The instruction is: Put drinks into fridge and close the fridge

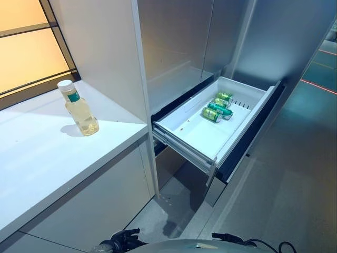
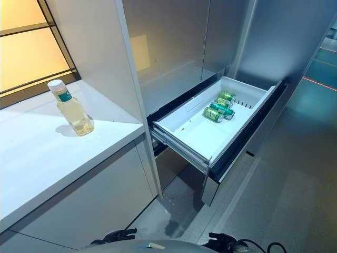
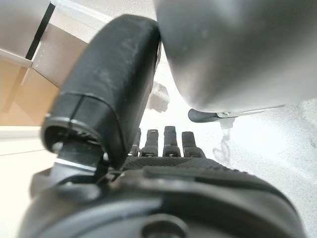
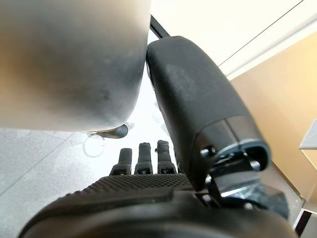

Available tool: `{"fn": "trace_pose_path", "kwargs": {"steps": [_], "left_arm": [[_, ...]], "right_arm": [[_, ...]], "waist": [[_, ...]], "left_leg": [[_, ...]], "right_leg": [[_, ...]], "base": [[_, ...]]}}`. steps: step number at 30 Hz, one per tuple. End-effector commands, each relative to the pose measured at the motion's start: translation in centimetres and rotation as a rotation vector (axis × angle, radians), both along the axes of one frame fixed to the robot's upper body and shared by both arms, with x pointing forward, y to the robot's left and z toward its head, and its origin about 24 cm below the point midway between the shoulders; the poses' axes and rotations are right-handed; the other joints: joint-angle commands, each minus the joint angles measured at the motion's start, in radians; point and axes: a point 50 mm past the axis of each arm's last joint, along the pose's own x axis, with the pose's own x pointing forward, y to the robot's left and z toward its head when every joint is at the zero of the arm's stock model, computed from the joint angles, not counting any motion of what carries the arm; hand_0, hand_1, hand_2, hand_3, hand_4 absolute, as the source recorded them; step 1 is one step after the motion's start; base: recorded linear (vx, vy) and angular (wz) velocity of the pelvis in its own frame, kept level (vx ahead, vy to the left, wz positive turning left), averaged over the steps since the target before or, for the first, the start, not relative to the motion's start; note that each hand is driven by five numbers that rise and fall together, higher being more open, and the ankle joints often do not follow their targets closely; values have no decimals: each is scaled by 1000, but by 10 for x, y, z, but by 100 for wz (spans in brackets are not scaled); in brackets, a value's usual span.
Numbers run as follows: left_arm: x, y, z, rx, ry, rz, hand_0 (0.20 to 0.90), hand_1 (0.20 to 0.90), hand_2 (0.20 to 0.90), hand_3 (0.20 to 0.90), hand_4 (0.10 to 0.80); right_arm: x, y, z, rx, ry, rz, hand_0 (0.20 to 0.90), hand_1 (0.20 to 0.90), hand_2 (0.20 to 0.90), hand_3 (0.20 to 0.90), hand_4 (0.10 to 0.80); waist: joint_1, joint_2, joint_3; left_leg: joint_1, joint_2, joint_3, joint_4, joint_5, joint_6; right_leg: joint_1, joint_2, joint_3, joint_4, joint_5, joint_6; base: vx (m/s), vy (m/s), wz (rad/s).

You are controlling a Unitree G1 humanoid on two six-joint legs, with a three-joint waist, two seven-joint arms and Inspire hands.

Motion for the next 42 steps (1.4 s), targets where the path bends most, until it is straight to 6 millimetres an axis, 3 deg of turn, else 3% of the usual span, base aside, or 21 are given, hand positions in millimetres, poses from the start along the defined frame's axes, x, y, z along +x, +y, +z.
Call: {"fn": "trace_pose_path", "kwargs": {"steps": [1, 4, 11, 17, 20, 21, 22, 24, 26, 29, 31, 32, 33, 35, 38, 40, 42], "left_arm": [[6, -21, -2, -67, -36, 35, 900, 900, 900, 900, 800], [8, -19, -2, -41, -63, 57, 900, 900, 900, 900, 800], [36, -8, 11, 99, -278, 3, 900, 900, 900, 900, 800], [76, -20, 32, -138, -411, -115, 900, 900, 900, 900, 800], [108, -30, 60, -310, -469, -263, 900, 900, 900, 900, 800], [110, -30, 62, -319, -469, -271, 900, 900, 900, 900, 800], [124, -33, 82, -416, -481, -341, 900, 900, 900, 900, 800], [135, -32, 101, -474, -487, -388, 900, 900, 900, 900, 800], [156, -37, 151, -631, -548, -495, 900, 900, 900, 900, 800], [167, -50, 201, -812, -653, -548, 900, 900, 900, 900, 800], [171, -64, 251, -1080, -832, -548, 900, 900, 900, 900, 800], [171, -68, 261, -1124, -862, -541, 900, 900, 900, 900, 800], [171, -73, 288, -1274, -1001, -510, 900, 900, 900, 900, 800], [172, -71, 321, -1367, -1195, -457, 900, 900, 900, 900, 800], [174, -61, 347, -1416, -1386, -363, 900, 900, 900, 900, 800], [174, -44, 375, -1288, -1677, -290, 900, 900, 900, 900, 800], [172, -35, 388, -1167, -1811, -267, 900, 900, 900, 900, 800]], "right_arm": [[11, 5, 1, 14, -29, 16, 900, 900, 900, 900, 800], [10, 4, 1, 14, -28, 13, 900, 900, 900, 900, 800], [12, 0, 2, 11, -28, 6, 900, 900, 900, 900, 800], [21, -13, 7, -6, -37, 22, 900, 900, 900, 900, 800], [24, -23, 10, -25, -39, 35, 900, 900, 900, 900, 800], [24, -23, 10, -26, -39, 36, 900, 900, 900, 900, 800], [23, -26, 11, -35, -40, 42, 900, 900, 900, 900, 800], [22, -28, 11, -40, -41, 40, 900, 900, 900, 900, 800], [16, -30, 10, -49, -43, 30, 900, 900, 900, 900, 800], [10, -32, 9, -52, -40, 15, 900, 900, 900, 900, 800], [2, -31, 7, -50, -34, 1, 900, 900, 900, 900, 800], [0, -30, 7, -48, -32, -2, 900, 900, 900, 900, 800], [-5, -26, 5, -42, -27, -6, 900, 900, 900, 900, 800], [-11, -18, 2, -34, -19, -6, 900, 900, 900, 900, 800], [-16, -9, -1, -24, -10, -7, 900, 900, 900, 900, 800], [-20, -1, -3, -16, -4, -9, 900, 900, 900, 900, 800], [-19, 1, -3, -14, -2, -10, 900, 900, 900, 900, 800]], "waist": [[20, 9, 4], [22, 9, 4], [27, 11, 8], [28, 26, 19], [25, 46, 22], [25, 47, 23], [25, 56, 24], [26, 61, 23], [30, 69, 21], [38, 71, 19], [45, 69, 15], [46, 67, 13], [48, 63, 11], [50, 54, 6], [51, 44, 2], [56, 34, -4], [60, 31, -7]], "left_leg": [[18, 14, 90, 6, -67, 4], [19, 14, 89, 6, -67, 4], [18, 14, 87, 9, -65, 0], [14, 18, 92, 9, -63, -2], [12, 19, 92, 8, -62, -2], [12, 19, 92, 8, -62, -2], [12, 20, 93, 7, -62, -2], [10, 19, 93, 7, -62, -2], [9, 18, 90, 6, -61, -2], [8, 18, 84, 6, -64, -2], [9, 17, 74, 6, -68, -2], [9, 17, 72, 6, -69, -2], [12, 16, 66, 6, -72, -2], [13, 16, 59, 6, -73, -4], [16, 16, 46, 6, -75, -7], [16, 14, 34, 6, -76, -9], [14, 13, 27, 6, -76, -10]], "right_leg": [[-39, -31, -10, 17, 34, 60], [-38, -32, -12, 16, 34, 60], [-36, -32, -18, 22, 29, 58], [-44, -30, -18, 29, 25, 58], [-48, -30, -14, 34, 21, 61], [-48, -30, -14, 35, 21, 61], [-50, -32, -14, 34, 21, 64], [-50, -34, -14, 33, 22, 66], [-49, -38, -18, 29, 24, 72], [-44, -43, -25, 22, 25, 74], [-36, -46, -31, 15, 27, 73], [-34, -46, -32, 13, 26, 72], [-29, -46, -34, 12, 25, 70], [-24, -46, -35, 11, 24, 66], [-18, -45, -37, 10, 21, 64], [-14, -46, -45, 8, 17, 61], [-13, -46, -47, 8, 14, 59]], "base": [[0, 0, 0], [0, 0, 0], [0, 0, 0], [-4, 7, 0], [-16, 54, 0], [-18, 61, 0], [-14, 37, 0], [-14, 42, 0], [-7, 40, 1], [6, 2, 2], [23, -11, 4], [48, -24, 5], [48, -24, 8], [53, -30, 12], [39, -29, 7], [32, -21, 5], [0, 0, 0]]}}
